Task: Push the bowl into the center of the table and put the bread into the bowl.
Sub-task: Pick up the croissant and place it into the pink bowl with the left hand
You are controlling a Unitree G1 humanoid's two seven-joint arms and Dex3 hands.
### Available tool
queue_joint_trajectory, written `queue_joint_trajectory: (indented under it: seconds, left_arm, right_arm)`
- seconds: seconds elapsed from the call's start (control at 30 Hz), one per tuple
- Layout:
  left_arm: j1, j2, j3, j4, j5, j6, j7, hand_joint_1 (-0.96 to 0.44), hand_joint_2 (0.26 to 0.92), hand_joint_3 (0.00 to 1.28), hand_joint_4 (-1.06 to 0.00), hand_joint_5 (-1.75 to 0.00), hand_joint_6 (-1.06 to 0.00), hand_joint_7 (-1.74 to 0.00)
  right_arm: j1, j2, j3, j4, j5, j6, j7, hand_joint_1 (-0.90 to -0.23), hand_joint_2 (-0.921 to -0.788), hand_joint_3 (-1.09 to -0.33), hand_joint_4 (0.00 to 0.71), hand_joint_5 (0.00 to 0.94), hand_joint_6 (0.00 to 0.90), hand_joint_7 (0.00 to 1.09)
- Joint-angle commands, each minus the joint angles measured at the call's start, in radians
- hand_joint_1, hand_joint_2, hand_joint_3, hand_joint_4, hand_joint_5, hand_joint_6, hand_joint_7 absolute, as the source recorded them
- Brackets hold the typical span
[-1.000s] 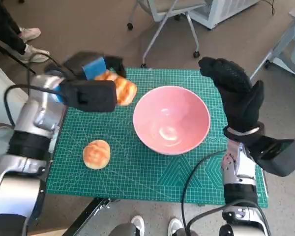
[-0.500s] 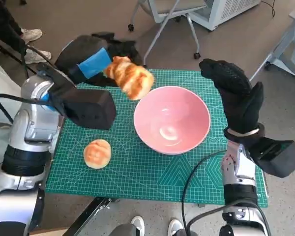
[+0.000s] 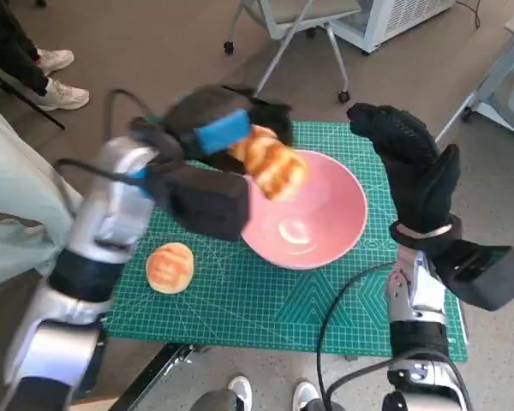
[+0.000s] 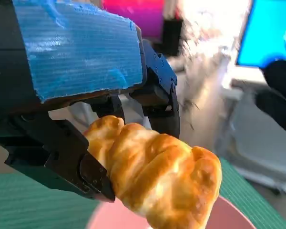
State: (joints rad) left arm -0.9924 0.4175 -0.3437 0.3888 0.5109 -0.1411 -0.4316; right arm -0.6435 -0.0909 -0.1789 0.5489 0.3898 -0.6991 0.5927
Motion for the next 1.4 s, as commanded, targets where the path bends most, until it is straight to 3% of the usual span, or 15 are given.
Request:
queue_joint_trajectory:
  seconds: [0.03,0.43,0.57,0.63,0.67,0.73,0.83,0.93,1.1,1.4]
  left_arm:
    - [-0.056,-0.042,-0.041,0.134,0.021,-0.055,0.02,0.0,0.913,0.01,-0.78,-1.03,-0.69,-1.14]
    - [-0.117,-0.109,-0.094,0.398,0.068,-0.135,0.108,0.0,0.92,0.04,-0.75,-1.09,-0.63,-1.17]
    - [-0.125,-0.131,-0.089,0.442,0.054,-0.125,0.089,0.0,0.921,0.13,-0.68,-1.23,-0.5,-1.23]
    - [-0.129,-0.135,-0.09,0.458,0.051,-0.114,0.072,0.17,0.921,0.19,-0.58,-1.33,-0.43,-0.89]
    - [-0.13,-0.136,-0.091,0.463,0.052,-0.111,0.066,0.18,0.898,0.19,-0.49,-1.18,-0.43,-0.67]
    - [-0.133,-0.136,-0.096,0.472,0.06,-0.106,0.06,0.09,0.848,0.13,-0.41,-0.53,-0.43,-0.31]
    - [-0.126,-0.121,-0.092,0.459,0.059,-0.121,0.056,0.02,0.805,0.08,-0.34,-0.17,-0.41,-0.11]
    - [-0.115,-0.103,-0.085,0.437,0.055,-0.14,0.055,-0.06,0.769,0.04,-0.26,-0.06,-0.38,-0.04]
    - [-0.09,-0.069,-0.058,0.396,0.022,-0.176,0.031,-0.18,0.743,0.02,-0.16,-0.01,-0.3,-0.01]
    - [0.001,0.015,0.031,0.183,-0.08,-0.12,-0.067,-0.43,0.784,0.03,-0.08,0.0,-0.26,0.0]
  right_arm:
    - [0.031,-0.004,-0.004,-0.001,0.003,0.008,0.004,-0.7,-0.921,-0.712,0.194,0.002,0.024,0.59]
    - [0.042,-0.008,-0.009,-0.008,-0.002,0.006,-0.002,-0.699,-0.921,-0.708,0.196,0.002,0.029,0.58]
    - [0.043,-0.011,-0.012,-0.007,-0.002,0.005,-0.002,-0.699,-0.921,-0.707,0.196,0.002,0.031,0.58]
    - [0.042,-0.012,-0.013,-0.007,-0.004,0.005,-0.004,-0.699,-0.921,-0.706,0.197,0.003,0.032,0.58]
    - [0.042,-0.012,-0.013,-0.007,-0.005,0.005,-0.005,-0.699,-0.921,-0.706,0.197,0.003,0.033,0.58]
    - [0.041,-0.011,-0.014,-0.005,-0.007,0.004,-0.008,-0.699,-0.921,-0.705,0.197,0.003,0.034,0.57]
    - [0.04,-0.009,-0.014,-0.002,-0.011,0.002,-0.011,-0.698,-0.921,-0.705,0.197,0.002,0.035,0.57]
    - [0.039,-0.007,-0.014,0.004,-0.013,0.0,-0.014,-0.698,-0.921,-0.706,0.197,0.002,0.036,0.57]
    - [0.039,-0.003,-0.012,0.01,-0.017,-0.004,-0.017,-0.697,-0.921,-0.706,0.197,0.002,0.038,0.57]
    - [0.036,0.002,-0.013,0.031,-0.019,-0.017,-0.018,-0.695,-0.921,-0.71,0.196,0.001,0.039,0.56]
